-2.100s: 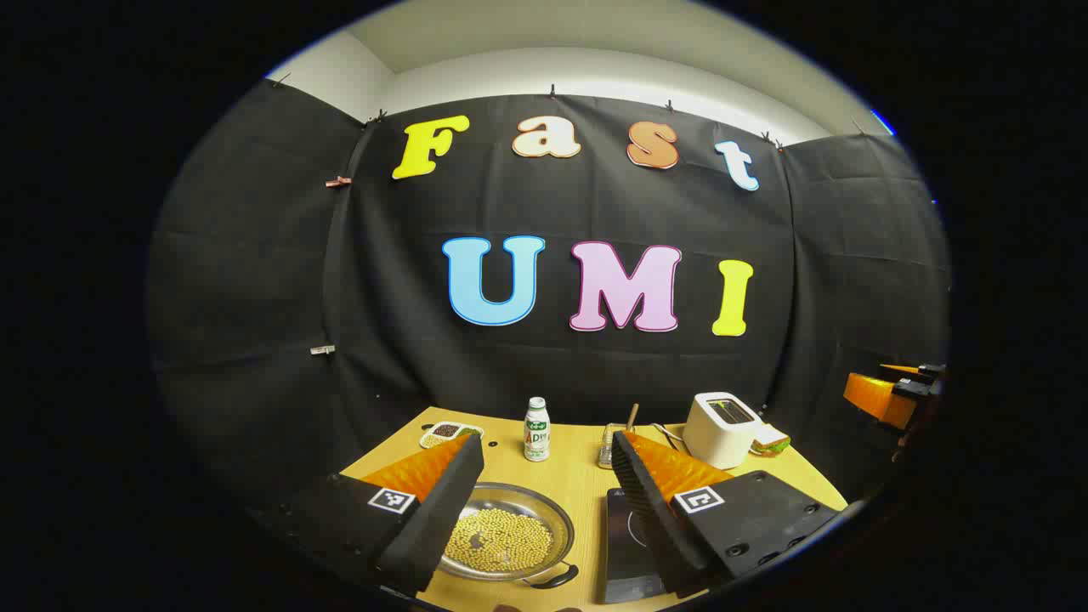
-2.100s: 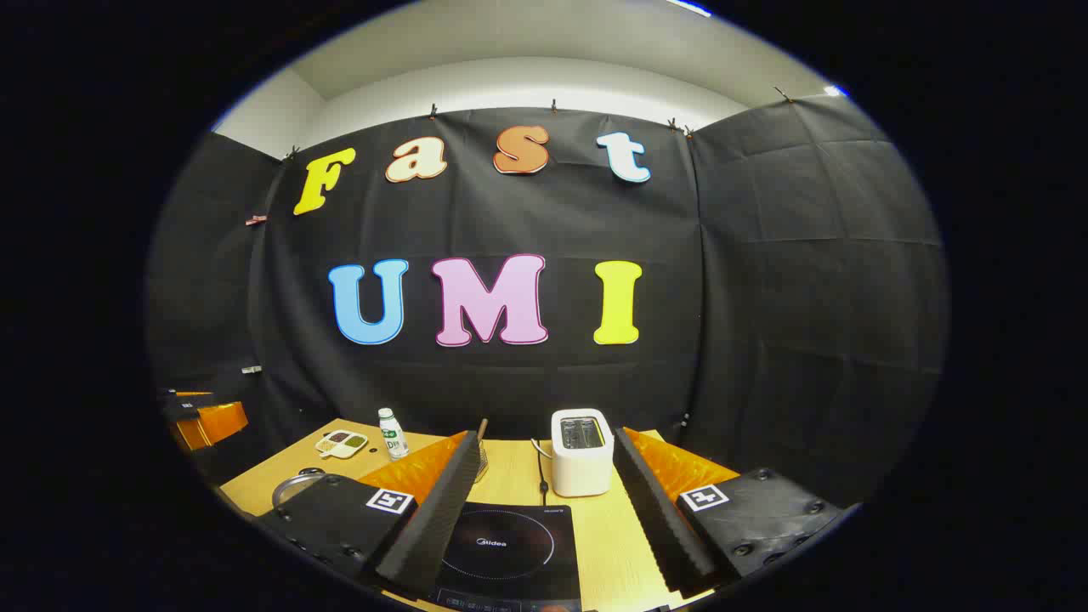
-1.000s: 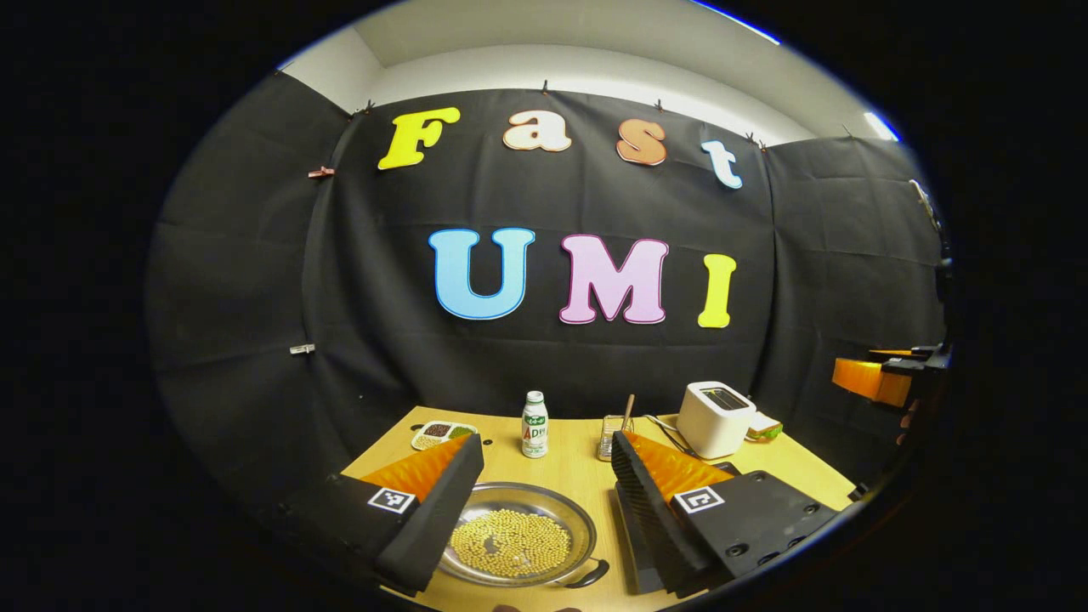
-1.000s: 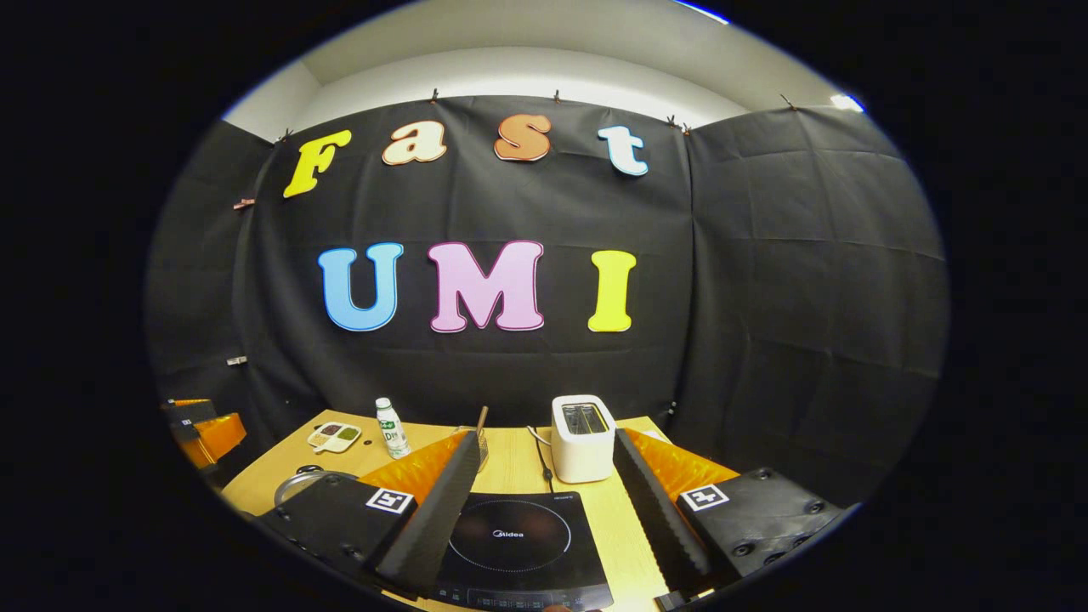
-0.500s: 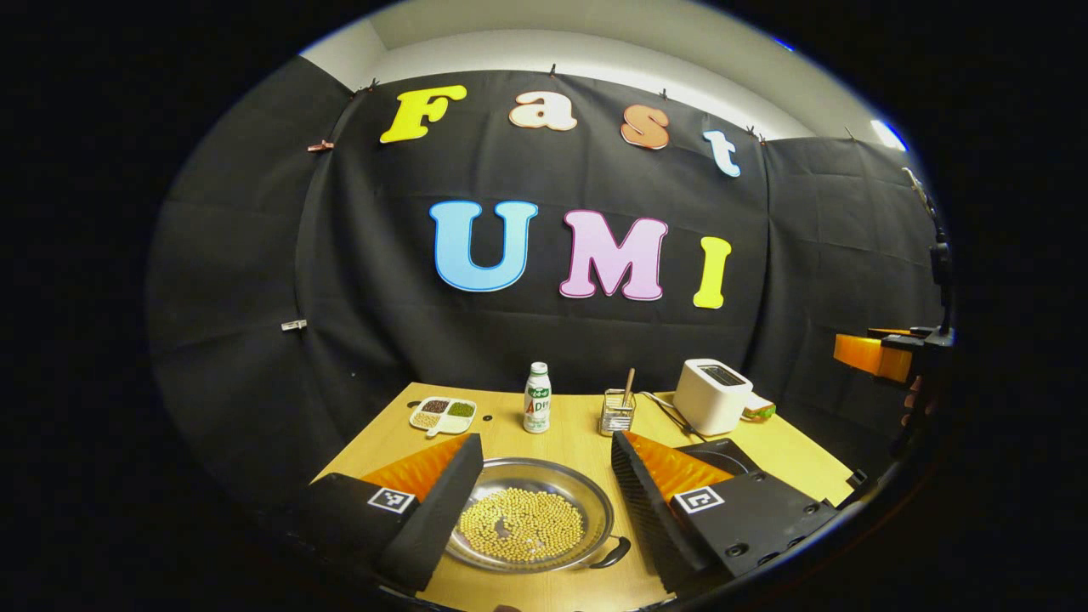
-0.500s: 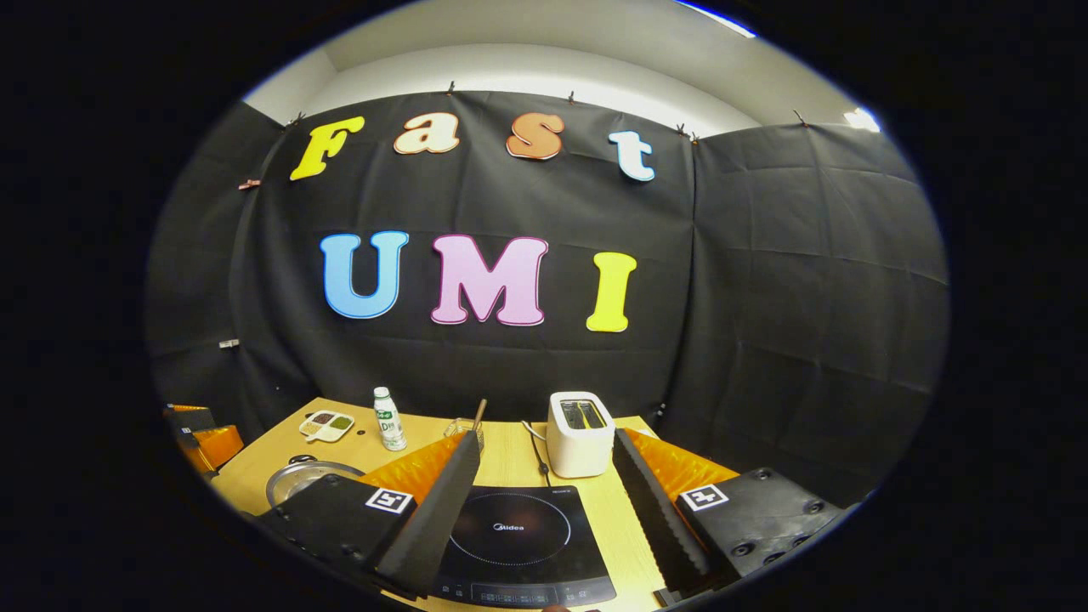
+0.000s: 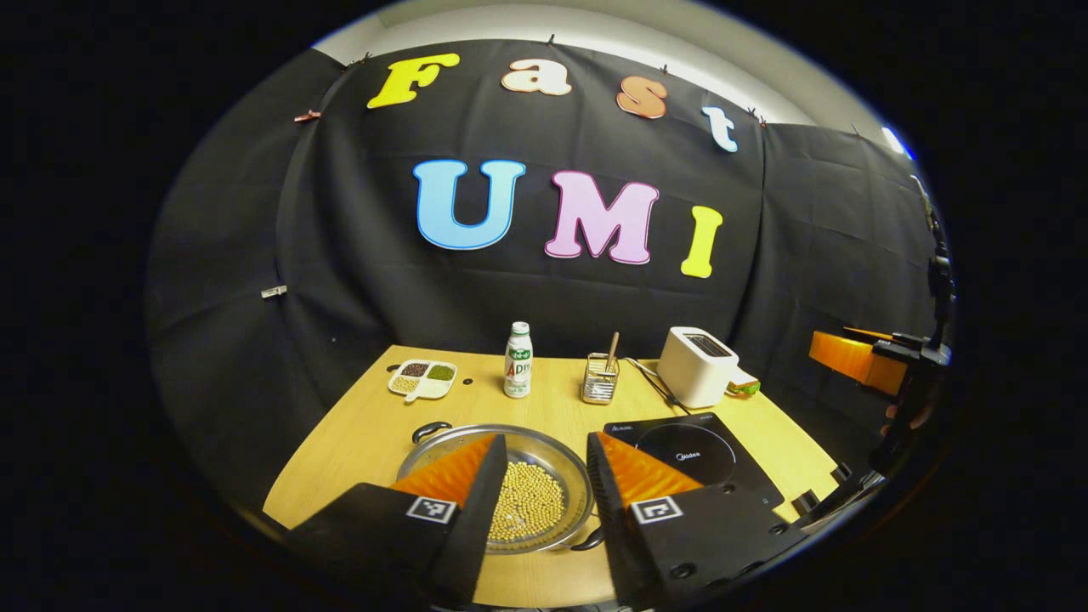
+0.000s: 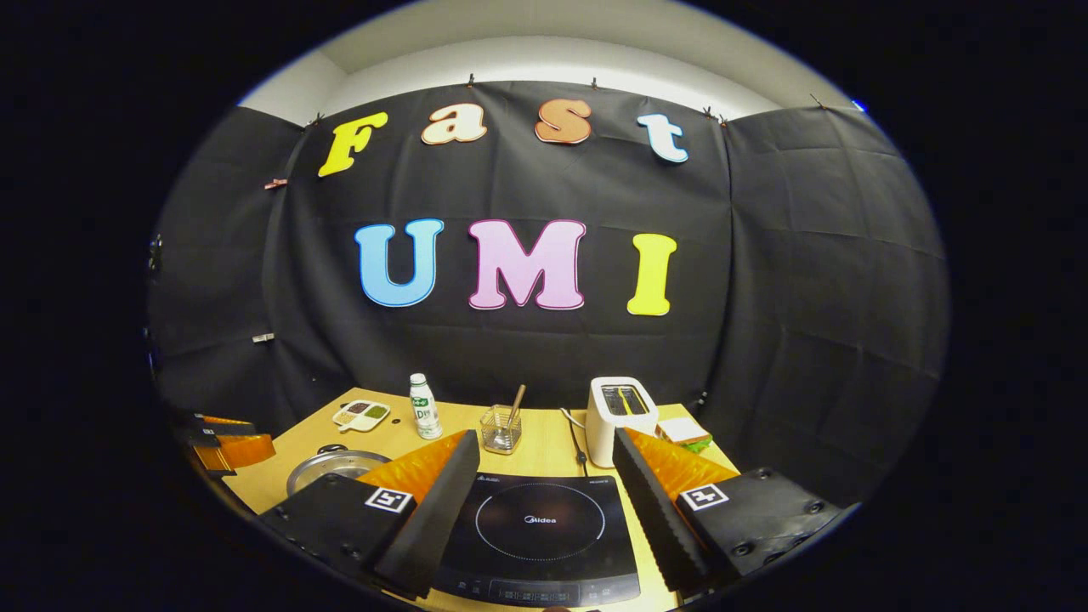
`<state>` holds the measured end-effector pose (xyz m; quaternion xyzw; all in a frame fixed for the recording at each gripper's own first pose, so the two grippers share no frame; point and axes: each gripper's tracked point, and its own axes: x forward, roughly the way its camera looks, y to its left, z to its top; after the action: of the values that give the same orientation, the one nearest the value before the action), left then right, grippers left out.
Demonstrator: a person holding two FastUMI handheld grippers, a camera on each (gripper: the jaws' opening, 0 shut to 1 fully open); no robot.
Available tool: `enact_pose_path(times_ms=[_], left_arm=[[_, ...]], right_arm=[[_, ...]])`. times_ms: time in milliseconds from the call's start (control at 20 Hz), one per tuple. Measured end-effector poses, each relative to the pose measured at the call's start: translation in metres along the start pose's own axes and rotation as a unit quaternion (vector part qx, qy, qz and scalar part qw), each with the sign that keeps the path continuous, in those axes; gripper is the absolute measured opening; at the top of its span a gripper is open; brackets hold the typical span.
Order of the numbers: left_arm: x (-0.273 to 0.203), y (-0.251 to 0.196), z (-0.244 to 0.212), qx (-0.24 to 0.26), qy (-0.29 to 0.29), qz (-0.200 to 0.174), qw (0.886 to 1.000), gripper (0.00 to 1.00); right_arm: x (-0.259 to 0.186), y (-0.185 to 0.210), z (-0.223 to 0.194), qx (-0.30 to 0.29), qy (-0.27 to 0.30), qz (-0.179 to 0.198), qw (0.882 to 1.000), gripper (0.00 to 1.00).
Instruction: First push the handle of the pot to place it horizontally, then grasp the pot with both hands and set it on the induction cooktop.
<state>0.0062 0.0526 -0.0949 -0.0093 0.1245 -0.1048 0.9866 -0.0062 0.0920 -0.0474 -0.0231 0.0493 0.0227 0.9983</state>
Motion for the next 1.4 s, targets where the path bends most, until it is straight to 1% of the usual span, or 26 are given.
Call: enact_pose_path(times_ms=[50,100,150,200,250,300,350,450,500,650,850,1050,1150,1250,1400], left_arm=[[0.002,-0.002,-0.007,-0.001,0.012,-0.003,1.000,0.51],[0.003,-0.004,-0.015,-0.004,0.026,-0.008,1.000,0.47],[0.003,-0.005,-0.025,-0.007,0.042,-0.010,0.999,0.41],[0.003,-0.004,-0.035,-0.009,0.056,-0.011,0.998,0.37],[0.003,-0.003,-0.043,-0.009,0.071,-0.009,0.997,0.29],[0.004,-0.001,-0.053,-0.006,0.086,-0.007,0.996,0.28],[0.004,-0.002,-0.064,-0.003,0.100,-0.009,0.995,0.20],[0.004,-0.003,-0.084,0.001,0.131,-0.012,0.991,0.09],[0.003,-0.003,-0.091,0.000,0.143,-0.012,0.990,0.06],[0.008,-0.017,-0.112,0.002,0.171,-0.036,0.985,0.05],[0.012,-0.016,-0.146,0.062,0.209,-0.052,0.975,0.05],[0.015,-0.017,-0.189,0.108,0.253,-0.072,0.959,0.05],[0.017,-0.016,-0.205,0.117,0.272,-0.076,0.952,0.05],[0.023,-0.016,-0.216,0.113,0.284,-0.078,0.949,0.05],[0.029,-0.018,-0.230,0.117,0.304,-0.082,0.942,0.05]], right_arm=[[0.003,-0.002,0.000,0.002,-0.001,0.003,1.000,0.98],[0.007,-0.004,-0.002,0.004,0.001,0.005,1.000,0.98],[0.009,-0.006,-0.003,0.009,0.003,0.008,1.000,0.98],[0.011,-0.008,-0.002,0.014,0.002,0.010,1.000,0.98],[0.013,-0.010,-0.001,0.018,0.000,0.012,1.000,0.98],[0.015,-0.013,-0.003,0.018,0.000,0.011,1.000,0.98],[0.017,-0.016,-0.004,0.019,0.002,0.011,1.000,0.98],[0.020,-0.021,-0.008,0.023,0.006,0.010,1.000,0.98],[0.021,-0.023,-0.010,0.025,0.010,0.011,1.000,0.98],[0.024,-0.030,-0.013,0.028,0.013,0.008,0.999,0.98],[0.025,-0.038,-0.022,0.030,0.027,0.007,0.999,0.98],[0.026,-0.048,-0.019,0.041,0.025,0.000,0.999,0.98],[0.025,-0.054,-0.014,0.044,0.017,-0.005,0.999,0.98],[0.026,-0.059,-0.011,0.049,0.011,-0.009,0.999,0.98],[0.027,-0.057,-0.015,0.055,0.017,-0.002,0.998,0.98]])
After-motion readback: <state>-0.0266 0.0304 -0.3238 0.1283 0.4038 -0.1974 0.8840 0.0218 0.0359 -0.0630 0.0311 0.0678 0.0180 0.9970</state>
